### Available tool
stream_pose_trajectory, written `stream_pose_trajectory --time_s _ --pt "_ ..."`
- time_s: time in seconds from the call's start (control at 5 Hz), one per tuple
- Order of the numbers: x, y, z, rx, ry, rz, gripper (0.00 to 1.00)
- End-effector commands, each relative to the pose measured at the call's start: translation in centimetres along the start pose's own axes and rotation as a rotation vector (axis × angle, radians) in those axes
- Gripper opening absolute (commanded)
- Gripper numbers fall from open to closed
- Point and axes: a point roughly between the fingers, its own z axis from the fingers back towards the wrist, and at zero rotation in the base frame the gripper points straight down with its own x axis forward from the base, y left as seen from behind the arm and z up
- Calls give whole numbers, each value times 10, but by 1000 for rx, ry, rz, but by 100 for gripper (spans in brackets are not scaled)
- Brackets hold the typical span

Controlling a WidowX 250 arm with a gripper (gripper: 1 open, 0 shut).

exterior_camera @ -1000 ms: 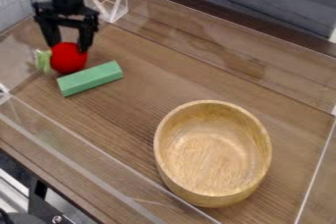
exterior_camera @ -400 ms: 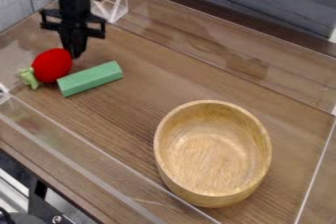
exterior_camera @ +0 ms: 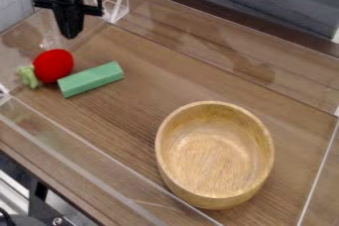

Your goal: Move the red object to the right side of the table

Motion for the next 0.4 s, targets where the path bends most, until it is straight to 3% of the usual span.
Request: stream_pose_trajectory --time_s 0.0,0.2 --pt "8 13 12 24 -64 -22 100" --pt "1 20 7 27 -48 13 100"
